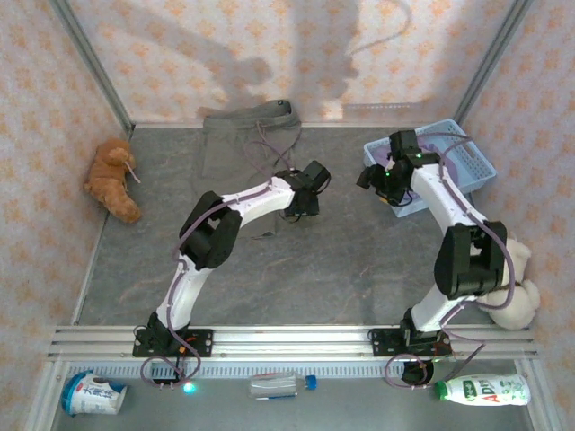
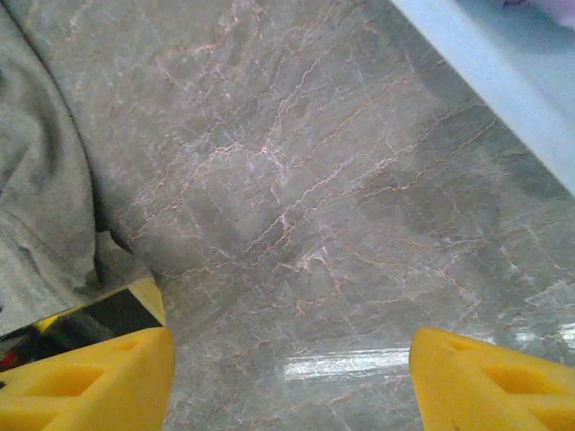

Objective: Fold and stack the mixed laundry pile

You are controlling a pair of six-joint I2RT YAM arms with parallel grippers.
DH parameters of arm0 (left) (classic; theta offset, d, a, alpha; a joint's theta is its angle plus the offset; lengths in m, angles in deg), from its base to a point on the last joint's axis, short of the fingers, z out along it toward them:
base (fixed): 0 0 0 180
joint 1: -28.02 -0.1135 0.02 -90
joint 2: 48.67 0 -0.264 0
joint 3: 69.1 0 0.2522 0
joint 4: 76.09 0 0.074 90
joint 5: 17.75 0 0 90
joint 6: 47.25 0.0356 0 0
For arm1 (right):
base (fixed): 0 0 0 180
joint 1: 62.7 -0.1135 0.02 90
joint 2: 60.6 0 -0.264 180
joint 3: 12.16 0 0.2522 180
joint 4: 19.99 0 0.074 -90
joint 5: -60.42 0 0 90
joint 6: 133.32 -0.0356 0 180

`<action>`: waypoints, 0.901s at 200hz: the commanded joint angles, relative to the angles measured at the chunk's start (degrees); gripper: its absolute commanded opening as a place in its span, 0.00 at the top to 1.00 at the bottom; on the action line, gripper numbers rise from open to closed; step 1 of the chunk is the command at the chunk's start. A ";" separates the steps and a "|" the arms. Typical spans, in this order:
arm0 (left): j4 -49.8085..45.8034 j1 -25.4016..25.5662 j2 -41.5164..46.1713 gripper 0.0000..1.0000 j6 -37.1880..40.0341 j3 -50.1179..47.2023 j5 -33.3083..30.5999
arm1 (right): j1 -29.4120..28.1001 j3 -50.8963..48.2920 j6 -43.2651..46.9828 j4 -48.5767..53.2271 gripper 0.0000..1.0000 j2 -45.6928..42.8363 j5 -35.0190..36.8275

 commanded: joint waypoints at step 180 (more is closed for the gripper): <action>0.42 -15.28 40.38 0.01 -7.48 -42.90 -0.93 | -11.74 18.65 -7.78 -22.31 0.29 27.62 -12.40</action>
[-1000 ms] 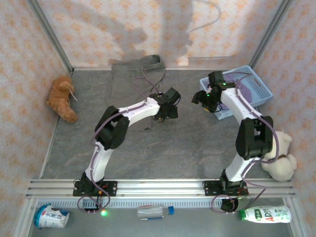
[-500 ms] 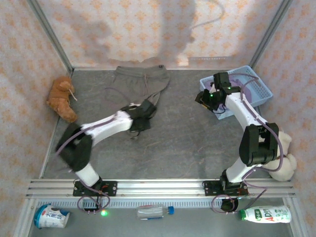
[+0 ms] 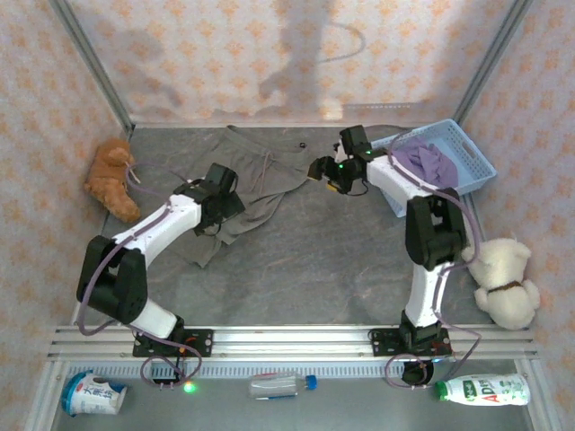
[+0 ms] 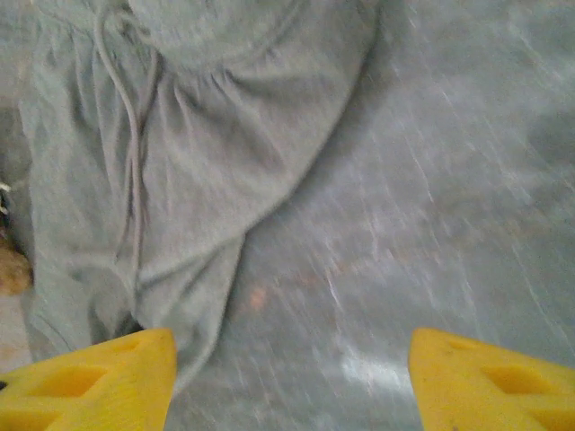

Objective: Fold and stack the mixed laundry pile

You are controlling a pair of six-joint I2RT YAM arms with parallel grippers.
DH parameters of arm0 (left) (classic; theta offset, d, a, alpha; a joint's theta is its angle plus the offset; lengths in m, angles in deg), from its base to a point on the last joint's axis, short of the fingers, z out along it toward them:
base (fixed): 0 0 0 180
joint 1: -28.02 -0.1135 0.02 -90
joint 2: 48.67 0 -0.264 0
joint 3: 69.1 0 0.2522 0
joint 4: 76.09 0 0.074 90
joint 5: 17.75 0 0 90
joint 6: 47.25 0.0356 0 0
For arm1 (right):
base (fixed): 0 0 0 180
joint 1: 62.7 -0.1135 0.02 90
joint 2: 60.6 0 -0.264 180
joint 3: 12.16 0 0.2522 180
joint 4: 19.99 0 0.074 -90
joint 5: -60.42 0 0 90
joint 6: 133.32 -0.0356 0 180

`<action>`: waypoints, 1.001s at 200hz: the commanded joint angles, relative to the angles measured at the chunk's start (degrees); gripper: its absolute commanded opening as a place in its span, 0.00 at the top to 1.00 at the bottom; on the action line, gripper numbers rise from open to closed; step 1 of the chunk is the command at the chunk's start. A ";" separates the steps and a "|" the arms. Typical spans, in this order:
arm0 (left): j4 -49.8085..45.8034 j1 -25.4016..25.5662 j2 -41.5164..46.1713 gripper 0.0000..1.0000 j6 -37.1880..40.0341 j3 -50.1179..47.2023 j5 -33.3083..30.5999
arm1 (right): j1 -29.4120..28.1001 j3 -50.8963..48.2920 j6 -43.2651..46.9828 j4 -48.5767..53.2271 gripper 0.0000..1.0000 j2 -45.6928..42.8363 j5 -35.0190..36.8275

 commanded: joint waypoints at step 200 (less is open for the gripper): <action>-8.02 -6.37 1.53 1.00 17.01 24.43 4.06 | 8.40 16.08 -0.61 24.10 1.00 -12.09 -0.05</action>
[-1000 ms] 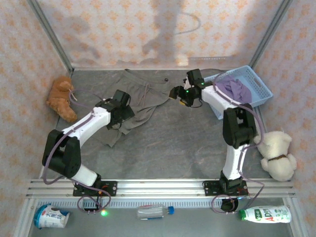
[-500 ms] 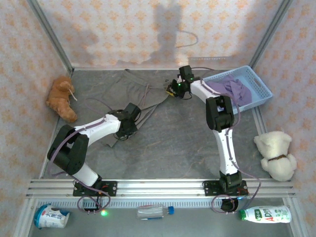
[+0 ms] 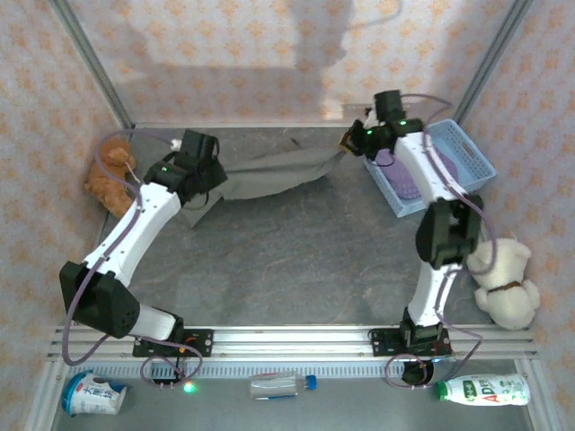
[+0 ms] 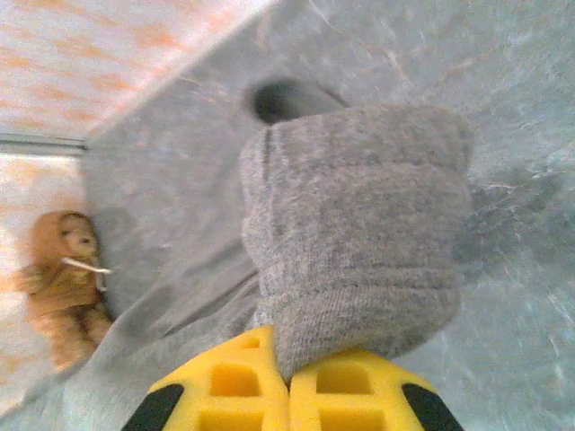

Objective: Fold and stack the mixed laundry pile

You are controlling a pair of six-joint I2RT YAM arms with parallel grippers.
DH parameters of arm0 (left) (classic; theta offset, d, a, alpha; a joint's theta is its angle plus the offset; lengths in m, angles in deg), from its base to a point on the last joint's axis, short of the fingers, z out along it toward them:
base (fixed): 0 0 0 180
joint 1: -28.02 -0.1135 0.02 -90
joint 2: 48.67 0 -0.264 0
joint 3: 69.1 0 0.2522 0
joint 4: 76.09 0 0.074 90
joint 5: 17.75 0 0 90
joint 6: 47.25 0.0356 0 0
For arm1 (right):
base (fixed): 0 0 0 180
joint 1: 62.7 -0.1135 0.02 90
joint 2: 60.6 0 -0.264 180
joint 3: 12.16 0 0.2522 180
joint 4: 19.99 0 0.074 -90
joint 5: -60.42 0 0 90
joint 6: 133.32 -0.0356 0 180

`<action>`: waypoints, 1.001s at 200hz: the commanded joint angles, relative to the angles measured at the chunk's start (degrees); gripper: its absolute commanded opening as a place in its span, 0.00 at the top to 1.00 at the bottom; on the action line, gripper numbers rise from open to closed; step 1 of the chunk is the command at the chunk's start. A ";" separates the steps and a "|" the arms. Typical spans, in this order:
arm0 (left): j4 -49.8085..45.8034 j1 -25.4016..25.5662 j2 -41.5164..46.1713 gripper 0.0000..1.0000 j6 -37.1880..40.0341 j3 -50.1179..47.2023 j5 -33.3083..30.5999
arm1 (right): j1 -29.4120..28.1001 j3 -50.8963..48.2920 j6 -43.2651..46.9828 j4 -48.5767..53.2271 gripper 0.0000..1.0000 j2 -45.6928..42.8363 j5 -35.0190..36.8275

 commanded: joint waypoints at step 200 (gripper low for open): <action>18.09 11.40 -7.91 0.11 -9.41 -23.51 6.92 | 1.63 -12.43 1.40 -1.70 0.34 3.53 10.54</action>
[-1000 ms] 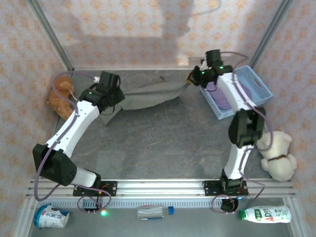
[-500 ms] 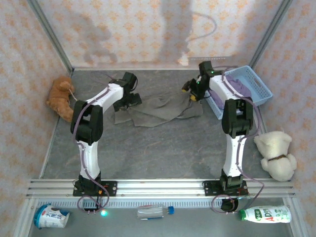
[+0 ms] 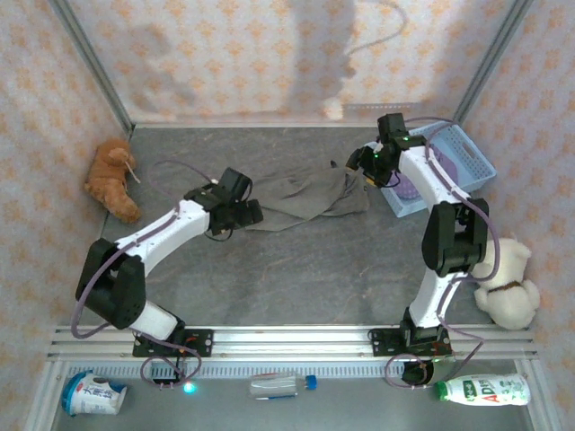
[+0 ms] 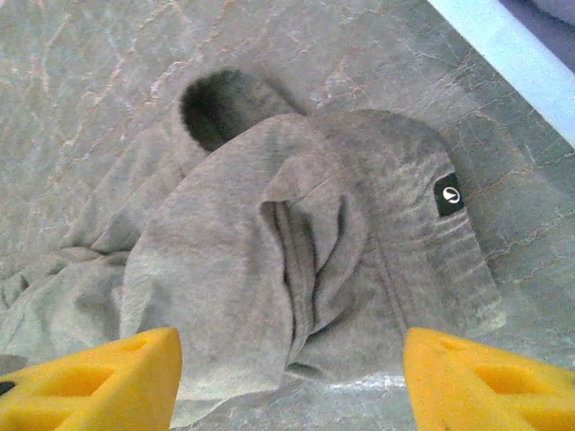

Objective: Fold and stack the mixed laundry pile

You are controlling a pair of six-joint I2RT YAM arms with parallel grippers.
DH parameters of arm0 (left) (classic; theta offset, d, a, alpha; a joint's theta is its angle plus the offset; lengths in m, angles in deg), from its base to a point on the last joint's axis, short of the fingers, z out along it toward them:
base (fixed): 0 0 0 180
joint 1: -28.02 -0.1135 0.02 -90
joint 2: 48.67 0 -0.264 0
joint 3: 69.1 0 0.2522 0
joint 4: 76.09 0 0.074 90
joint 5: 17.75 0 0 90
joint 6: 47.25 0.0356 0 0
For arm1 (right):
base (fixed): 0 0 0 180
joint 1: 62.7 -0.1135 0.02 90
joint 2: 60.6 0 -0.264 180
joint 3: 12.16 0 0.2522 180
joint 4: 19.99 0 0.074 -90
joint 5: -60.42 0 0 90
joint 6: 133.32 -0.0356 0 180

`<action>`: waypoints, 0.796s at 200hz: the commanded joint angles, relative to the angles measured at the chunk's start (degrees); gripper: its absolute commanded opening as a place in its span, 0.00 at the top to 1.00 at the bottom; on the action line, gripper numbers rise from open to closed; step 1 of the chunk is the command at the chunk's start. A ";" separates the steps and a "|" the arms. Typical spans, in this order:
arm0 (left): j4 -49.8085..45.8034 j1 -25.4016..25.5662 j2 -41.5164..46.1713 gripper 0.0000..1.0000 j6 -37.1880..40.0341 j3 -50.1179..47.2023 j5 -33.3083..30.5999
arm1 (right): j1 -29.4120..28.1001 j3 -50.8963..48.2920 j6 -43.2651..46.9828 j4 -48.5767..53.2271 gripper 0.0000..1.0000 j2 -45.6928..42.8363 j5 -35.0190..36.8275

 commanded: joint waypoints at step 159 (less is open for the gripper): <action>-2.42 -2.25 -6.19 1.00 -3.47 11.98 -2.52 | -0.76 10.30 -1.71 -1.55 1.00 5.89 -0.06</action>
